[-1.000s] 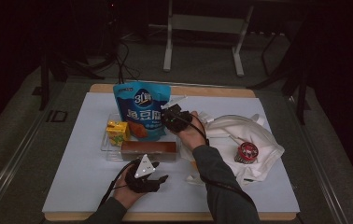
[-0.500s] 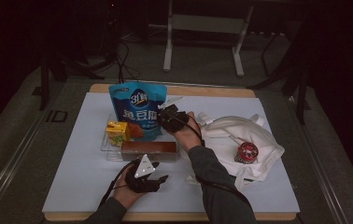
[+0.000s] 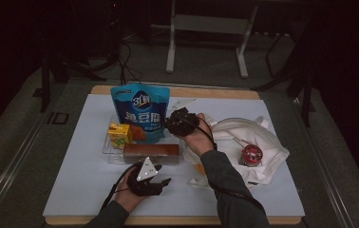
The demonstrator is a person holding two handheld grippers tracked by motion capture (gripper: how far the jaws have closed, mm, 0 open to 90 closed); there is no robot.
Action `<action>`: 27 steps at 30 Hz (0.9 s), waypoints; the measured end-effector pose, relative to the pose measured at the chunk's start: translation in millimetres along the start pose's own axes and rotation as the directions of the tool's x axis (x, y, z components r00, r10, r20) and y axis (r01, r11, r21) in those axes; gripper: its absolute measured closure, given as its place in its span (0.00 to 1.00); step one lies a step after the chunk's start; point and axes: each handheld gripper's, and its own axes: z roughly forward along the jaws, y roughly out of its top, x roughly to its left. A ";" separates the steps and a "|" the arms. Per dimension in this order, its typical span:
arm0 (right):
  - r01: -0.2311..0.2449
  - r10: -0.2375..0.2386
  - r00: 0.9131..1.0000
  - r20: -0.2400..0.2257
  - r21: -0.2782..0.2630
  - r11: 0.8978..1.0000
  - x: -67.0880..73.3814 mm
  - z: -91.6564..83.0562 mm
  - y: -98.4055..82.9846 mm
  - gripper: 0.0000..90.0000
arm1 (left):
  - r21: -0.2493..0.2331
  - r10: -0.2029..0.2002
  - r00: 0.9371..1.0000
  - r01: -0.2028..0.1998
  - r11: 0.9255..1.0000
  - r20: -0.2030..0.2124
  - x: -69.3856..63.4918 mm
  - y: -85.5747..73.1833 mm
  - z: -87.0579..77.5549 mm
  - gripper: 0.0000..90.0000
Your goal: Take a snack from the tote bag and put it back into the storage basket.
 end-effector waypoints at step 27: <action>0.134 -0.135 0.990 -0.032 -0.029 0.991 13.9 -51.0 9.3 0.76 | -0.001 -0.002 1.000 0.002 1.000 0.001 -0.1 0.0 0.0 0.44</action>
